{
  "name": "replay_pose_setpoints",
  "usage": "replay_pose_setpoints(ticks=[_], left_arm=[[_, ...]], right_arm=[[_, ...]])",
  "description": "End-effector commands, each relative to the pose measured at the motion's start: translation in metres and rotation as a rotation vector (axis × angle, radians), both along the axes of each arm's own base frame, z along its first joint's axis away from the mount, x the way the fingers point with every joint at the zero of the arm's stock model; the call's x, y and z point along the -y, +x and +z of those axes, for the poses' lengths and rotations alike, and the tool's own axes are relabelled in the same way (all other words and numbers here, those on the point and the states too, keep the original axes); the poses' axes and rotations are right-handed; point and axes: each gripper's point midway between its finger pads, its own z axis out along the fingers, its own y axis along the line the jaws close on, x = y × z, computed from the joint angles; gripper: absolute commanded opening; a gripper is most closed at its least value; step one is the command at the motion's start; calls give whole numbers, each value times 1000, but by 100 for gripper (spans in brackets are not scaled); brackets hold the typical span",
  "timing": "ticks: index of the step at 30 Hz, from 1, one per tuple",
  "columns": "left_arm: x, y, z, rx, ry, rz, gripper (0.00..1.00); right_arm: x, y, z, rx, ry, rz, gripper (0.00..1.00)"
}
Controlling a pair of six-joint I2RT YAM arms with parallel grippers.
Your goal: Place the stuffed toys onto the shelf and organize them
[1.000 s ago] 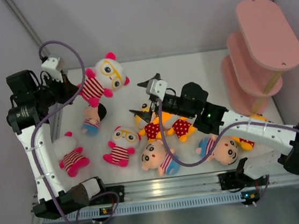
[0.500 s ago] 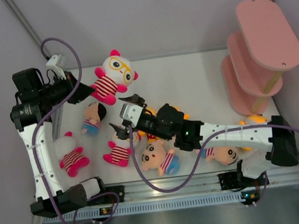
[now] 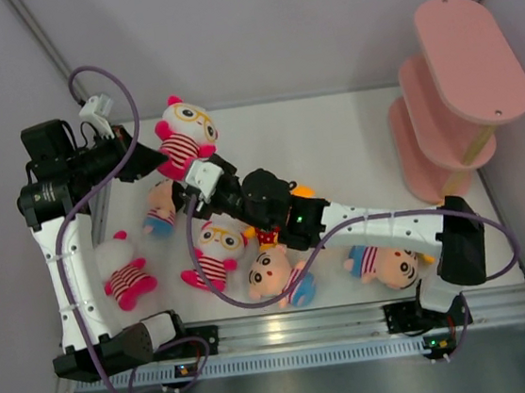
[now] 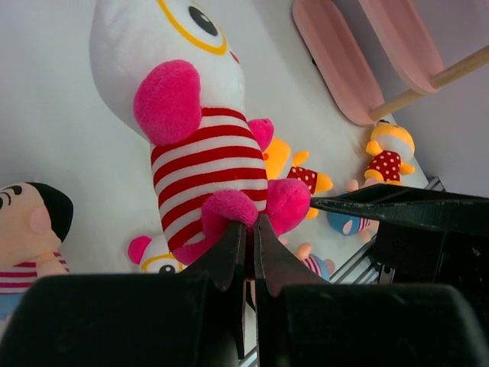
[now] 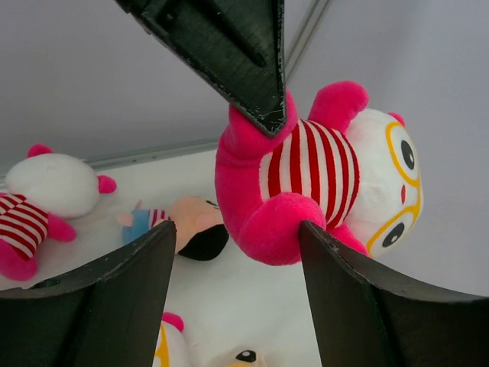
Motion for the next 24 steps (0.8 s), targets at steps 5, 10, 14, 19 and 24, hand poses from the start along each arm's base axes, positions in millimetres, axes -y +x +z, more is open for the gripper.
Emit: replay_pose_setpoints(ticks=[5, 10, 14, 19, 24], left_arm=[[14, -17, 31, 90, -37, -75, 0], [16, -21, 37, 110, -37, -87, 0], [17, -22, 37, 115, -36, -95, 0], [14, -19, 35, 123, -19, -86, 0], [15, -17, 32, 114, -25, -100, 0]], right_arm=[[-8, 20, 14, -105, 82, 64, 64], [-12, 32, 10, -107, 71, 55, 64], [-12, 36, 11, -123, 76, 90, 70], [5, 36, 19, -124, 101, 180, 83], [21, 38, 28, -118, 100, 248, 97]])
